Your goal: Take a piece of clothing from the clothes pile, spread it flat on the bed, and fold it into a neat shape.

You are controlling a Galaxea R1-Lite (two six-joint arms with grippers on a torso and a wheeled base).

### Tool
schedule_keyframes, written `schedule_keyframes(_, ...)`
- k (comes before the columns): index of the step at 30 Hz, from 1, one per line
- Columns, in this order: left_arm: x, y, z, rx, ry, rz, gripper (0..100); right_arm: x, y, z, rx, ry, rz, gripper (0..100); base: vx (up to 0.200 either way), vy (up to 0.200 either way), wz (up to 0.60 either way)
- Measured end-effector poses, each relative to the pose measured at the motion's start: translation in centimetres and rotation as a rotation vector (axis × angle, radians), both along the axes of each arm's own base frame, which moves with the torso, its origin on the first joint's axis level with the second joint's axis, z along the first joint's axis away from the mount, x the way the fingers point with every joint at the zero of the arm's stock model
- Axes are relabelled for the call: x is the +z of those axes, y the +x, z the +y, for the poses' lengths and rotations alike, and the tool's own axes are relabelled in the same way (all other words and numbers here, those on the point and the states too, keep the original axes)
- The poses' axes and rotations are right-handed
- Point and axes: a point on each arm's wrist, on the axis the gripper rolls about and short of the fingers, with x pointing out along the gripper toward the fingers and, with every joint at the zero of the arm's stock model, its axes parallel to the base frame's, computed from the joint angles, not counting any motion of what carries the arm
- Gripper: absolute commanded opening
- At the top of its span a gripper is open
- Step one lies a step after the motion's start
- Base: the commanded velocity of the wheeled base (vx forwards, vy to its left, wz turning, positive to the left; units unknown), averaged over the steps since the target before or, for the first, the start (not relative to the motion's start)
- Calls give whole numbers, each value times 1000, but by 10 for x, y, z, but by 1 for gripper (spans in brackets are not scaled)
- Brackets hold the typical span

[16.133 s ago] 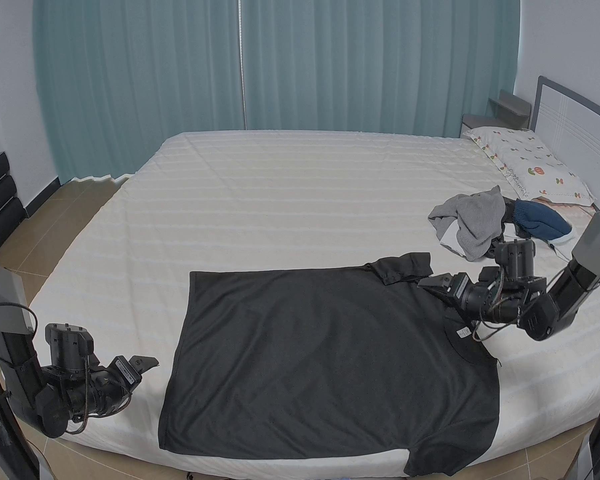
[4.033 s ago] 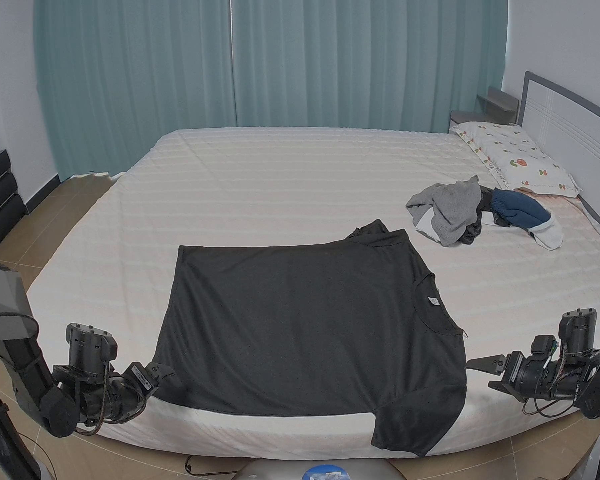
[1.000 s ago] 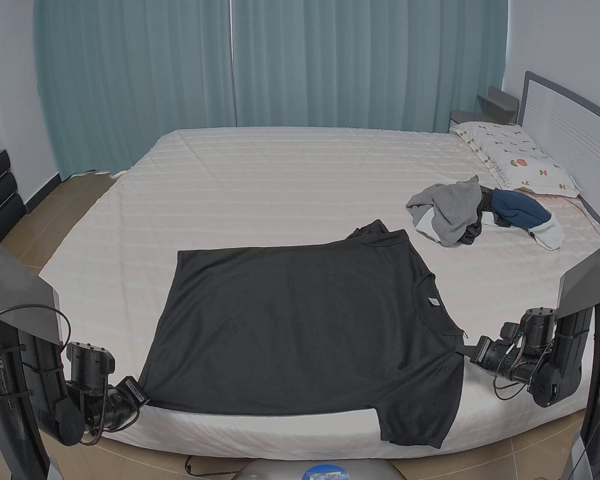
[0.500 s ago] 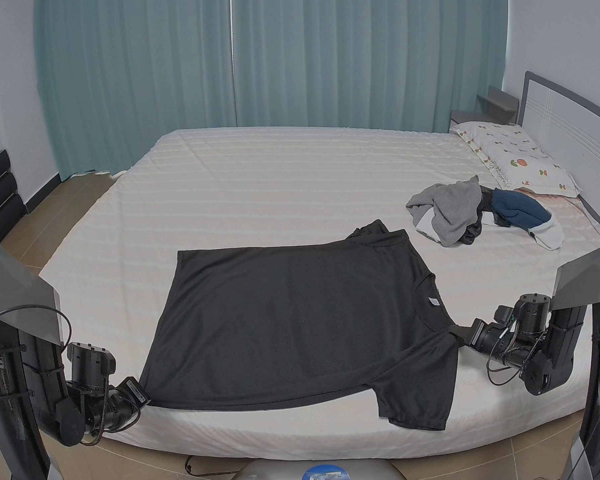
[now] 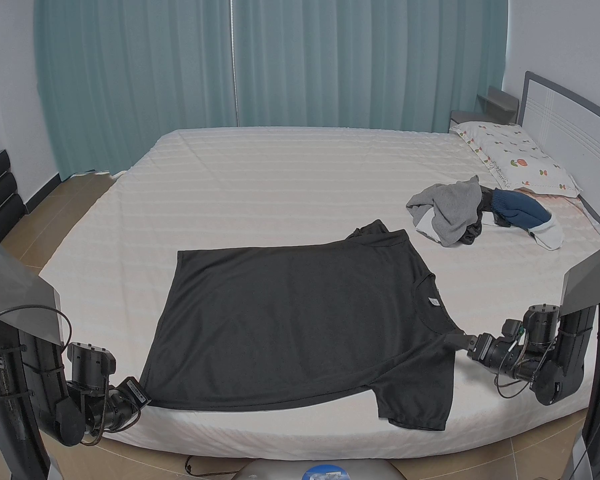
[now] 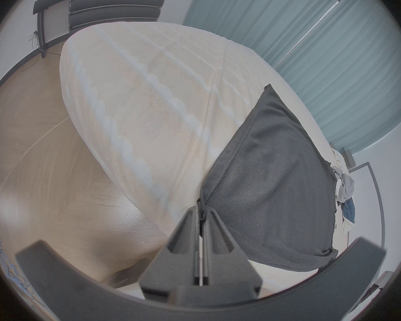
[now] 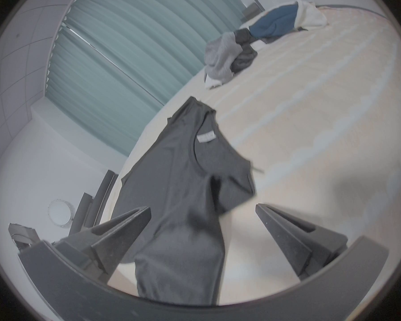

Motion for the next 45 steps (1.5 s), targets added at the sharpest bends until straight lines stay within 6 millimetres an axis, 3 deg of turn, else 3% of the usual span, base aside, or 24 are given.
schedule_keyframes(7, 0, 0, 0, -8, -9, 2, 0, -6, -37, 11, 89, 20, 137, 100, 0, 0, 0)
schedule_keyframes(19, -1, -1, -1, -14, -15, 9, 0, -11, -30, 27, 144, 23, 129, 100, 0, 0, 0)
schedule_keyframes(20, -1, -1, -1, -14, -15, 9, 0, -11, -29, 28, 143, 20, 124, 0, 0, 0, 0)
schedule_keyframes(29, -2, 0, 0, -13, -14, 9, 0, -10, -29, 28, 128, 0, 118, 0, 0, 0, 0)
schedule_keyframes(45, -1, -5, 0, -18, -3, 19, 0, 9, -55, 14, 81, -16, 135, 0, 0, 0, 0)
